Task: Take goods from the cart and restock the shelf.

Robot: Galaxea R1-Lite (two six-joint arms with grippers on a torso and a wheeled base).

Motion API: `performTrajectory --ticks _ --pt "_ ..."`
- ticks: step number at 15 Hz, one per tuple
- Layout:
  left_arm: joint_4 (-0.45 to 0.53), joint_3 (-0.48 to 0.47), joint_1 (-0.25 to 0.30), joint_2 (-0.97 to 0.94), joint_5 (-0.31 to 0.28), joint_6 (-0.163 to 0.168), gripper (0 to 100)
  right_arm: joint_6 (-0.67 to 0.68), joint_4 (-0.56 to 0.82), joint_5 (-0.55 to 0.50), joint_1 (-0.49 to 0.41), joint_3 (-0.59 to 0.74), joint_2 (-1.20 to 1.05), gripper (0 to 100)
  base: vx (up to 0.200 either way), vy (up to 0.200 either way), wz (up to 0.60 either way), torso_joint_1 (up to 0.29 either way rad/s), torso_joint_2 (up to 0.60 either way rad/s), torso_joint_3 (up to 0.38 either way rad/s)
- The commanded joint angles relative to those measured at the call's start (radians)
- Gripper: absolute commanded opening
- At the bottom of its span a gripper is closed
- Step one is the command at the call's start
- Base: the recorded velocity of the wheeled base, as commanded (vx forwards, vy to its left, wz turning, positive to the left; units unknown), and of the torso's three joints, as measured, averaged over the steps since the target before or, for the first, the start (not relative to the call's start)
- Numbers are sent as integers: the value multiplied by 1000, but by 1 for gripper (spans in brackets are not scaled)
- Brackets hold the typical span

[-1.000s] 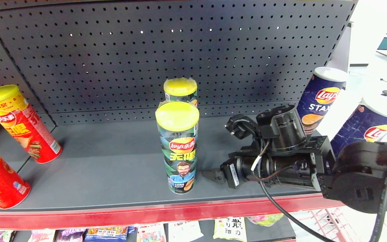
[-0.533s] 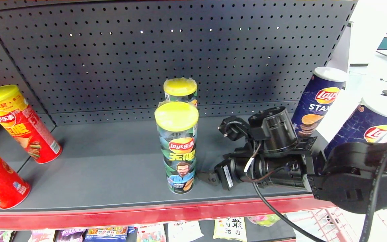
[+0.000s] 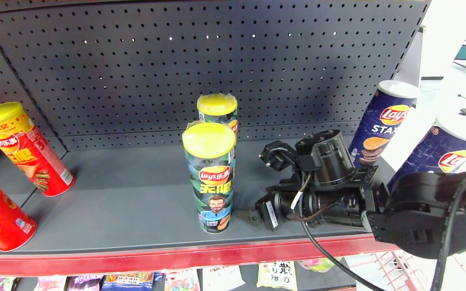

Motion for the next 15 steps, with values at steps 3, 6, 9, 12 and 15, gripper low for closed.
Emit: performTrajectory --ticks 3,6,9,12,15 --pt "0 0 0 1 1 0 100 -2 1 -34 -7 87 -135 100 0 0 0 0 0 0" --pt "0 0 2 1 1 0 100 -11 9 -43 -8 261 -369 100 0 0 0 0 0 0" --pt "0 0 0 1 1 0 100 -84 9 -25 -45 536 -690 100 0 0 0 0 0 0" --pt "0 0 0 1 2 0 100 -226 17 100 -229 817 -1035 100 0 0 0 0 0 0" --pt "0 0 0 1 1 0 100 -232 17 115 -511 953 -1345 100 0 0 0 0 0 0"
